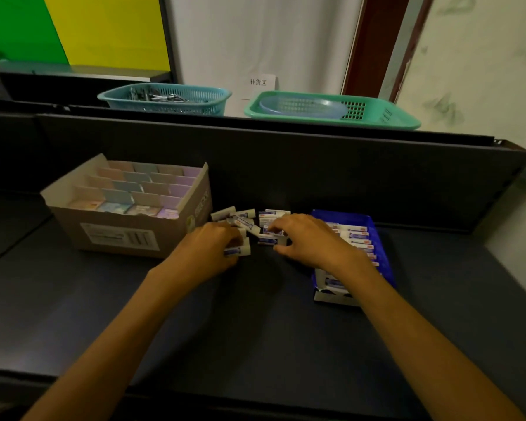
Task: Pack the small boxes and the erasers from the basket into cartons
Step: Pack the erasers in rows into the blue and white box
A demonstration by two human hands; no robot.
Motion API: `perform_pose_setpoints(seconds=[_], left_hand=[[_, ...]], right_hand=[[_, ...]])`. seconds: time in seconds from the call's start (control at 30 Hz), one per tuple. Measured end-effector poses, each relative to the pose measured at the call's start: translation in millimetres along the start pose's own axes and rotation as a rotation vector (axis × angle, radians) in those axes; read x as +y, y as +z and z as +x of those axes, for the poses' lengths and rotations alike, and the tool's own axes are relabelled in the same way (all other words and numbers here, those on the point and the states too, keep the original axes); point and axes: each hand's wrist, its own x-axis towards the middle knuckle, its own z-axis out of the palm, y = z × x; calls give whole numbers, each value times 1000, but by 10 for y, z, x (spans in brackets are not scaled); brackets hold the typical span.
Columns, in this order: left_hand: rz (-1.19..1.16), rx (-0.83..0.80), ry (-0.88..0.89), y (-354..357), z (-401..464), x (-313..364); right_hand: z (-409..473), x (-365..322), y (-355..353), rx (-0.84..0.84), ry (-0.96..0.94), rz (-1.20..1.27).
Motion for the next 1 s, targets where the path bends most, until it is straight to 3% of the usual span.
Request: perform_pose_setpoints(seconds=[0.33,0.6,1.0], left_hand=[[-150,-7,126,66,105,-144],[-464,198,213,-93,134,-75],[-601,166,256,-83,372,355]], right_hand=[[89,-35,155,-11,90,52],[-58,125,-120,85,125,441],[-469,578,-252,209,256,741]])
